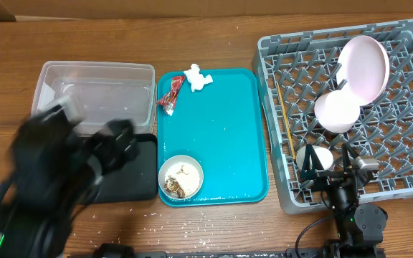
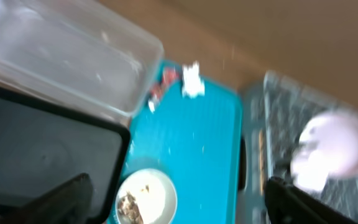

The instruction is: Sort waste into correct bins and load items into the dishwasher

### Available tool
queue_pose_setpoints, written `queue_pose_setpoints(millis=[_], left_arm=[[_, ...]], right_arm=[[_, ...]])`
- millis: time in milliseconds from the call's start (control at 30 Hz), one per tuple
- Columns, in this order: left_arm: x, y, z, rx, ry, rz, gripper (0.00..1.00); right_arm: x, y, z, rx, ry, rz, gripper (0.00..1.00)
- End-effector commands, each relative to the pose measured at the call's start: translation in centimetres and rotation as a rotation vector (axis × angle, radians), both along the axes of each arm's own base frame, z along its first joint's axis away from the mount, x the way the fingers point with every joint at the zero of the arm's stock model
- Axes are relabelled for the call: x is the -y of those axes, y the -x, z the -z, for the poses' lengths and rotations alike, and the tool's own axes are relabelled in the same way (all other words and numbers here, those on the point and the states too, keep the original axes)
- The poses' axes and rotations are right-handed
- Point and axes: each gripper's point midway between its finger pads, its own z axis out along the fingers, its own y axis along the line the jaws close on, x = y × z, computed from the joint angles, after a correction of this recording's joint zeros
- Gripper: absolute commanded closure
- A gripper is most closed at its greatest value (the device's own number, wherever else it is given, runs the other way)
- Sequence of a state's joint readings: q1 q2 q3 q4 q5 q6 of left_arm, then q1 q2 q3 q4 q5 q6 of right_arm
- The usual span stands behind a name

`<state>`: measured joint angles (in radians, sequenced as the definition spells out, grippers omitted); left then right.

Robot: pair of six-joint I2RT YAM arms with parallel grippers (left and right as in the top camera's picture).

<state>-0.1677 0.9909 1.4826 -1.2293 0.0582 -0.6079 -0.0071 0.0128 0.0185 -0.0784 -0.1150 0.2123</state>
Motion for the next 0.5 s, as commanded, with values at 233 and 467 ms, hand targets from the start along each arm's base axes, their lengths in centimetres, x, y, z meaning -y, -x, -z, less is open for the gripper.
queue_pose_setpoints(millis=[233, 467], left_arm=[[9.1, -14.1, 14.1, -0.185, -0.361, 0.234, 0.15], [12.9, -21.9, 22.7, -0.114, -0.453, 0.268, 0.13]], right_arm=[[0.2, 0.0, 0.1, 0.007, 0.004, 0.012, 0.0], [0.2, 0.0, 0.1, 0.007, 0.004, 0.012, 0.0]])
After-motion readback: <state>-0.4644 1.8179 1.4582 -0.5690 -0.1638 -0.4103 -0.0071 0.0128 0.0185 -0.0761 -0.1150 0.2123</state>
